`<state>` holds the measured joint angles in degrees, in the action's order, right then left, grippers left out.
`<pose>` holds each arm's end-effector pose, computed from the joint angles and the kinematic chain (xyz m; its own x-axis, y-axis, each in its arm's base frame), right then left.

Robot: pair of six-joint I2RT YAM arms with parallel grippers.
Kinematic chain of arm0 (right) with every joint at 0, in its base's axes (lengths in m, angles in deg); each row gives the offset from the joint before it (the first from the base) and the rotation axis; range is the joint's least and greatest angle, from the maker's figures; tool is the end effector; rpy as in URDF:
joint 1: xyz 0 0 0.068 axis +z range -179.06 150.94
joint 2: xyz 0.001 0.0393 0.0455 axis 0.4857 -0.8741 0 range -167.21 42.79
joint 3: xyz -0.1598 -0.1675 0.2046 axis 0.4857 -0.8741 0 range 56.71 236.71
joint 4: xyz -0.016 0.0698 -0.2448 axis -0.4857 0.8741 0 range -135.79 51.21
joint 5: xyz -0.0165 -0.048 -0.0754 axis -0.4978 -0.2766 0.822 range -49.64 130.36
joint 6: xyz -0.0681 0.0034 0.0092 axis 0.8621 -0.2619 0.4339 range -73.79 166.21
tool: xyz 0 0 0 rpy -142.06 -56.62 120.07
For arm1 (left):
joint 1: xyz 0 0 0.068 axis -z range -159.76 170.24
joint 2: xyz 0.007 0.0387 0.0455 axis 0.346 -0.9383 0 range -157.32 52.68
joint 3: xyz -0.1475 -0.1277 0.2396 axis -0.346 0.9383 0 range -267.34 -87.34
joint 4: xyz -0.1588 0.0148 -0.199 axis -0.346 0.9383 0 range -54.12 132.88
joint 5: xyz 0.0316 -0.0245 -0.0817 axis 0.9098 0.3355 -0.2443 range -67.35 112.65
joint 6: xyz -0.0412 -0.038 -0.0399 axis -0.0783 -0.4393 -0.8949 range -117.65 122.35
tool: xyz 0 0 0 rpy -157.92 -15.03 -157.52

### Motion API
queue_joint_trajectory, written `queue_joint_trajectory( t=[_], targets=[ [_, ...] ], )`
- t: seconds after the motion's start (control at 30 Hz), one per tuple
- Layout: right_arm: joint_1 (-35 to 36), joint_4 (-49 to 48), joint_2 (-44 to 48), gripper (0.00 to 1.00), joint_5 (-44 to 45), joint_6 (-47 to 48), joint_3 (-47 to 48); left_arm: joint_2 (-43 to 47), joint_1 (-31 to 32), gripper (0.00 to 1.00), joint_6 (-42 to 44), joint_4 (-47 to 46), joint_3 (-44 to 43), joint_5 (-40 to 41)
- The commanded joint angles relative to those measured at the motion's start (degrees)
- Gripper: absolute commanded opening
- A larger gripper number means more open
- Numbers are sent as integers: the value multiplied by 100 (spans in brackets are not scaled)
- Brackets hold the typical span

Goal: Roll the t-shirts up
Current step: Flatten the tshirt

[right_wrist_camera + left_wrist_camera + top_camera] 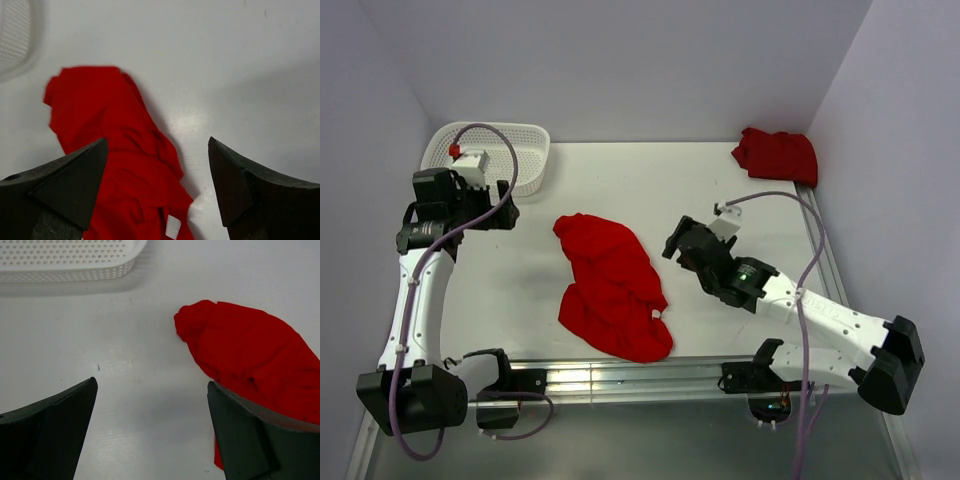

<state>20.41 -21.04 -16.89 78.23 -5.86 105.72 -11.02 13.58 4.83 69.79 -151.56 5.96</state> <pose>0.1619 0.1367 0.3201 -0.4483 0.4339 -0.7815 0.1281 0.8964 0.4242 0.2307 0.0109 0.3757 -0.5406 -0.0213 -0.8410 0.1506 0.9811 -0.1216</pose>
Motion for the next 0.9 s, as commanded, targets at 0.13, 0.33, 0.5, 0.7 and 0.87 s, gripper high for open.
queue_joint_trajectory(
  t=[0.13,0.33,0.5,0.7,0.87],
  targets=[
    [176,-655,-597,84,-1149,-830,-1157,-81,164,98,402,309,-108,-195],
    [790,-578,-948,80,-1080,-1015,-1105,-151,393,97,429,379,-20,-142],
    [1345,-24,-1256,79,-896,-1567,-885,-160,604,97,420,440,94,-63],
    [1951,636,-1081,79,-904,-2420,-1060,-186,859,97,700,765,138,43],
    [2417,610,-782,77,-1202,-2991,-1420,-301,912,97,1061,1021,261,201]
  ],
)
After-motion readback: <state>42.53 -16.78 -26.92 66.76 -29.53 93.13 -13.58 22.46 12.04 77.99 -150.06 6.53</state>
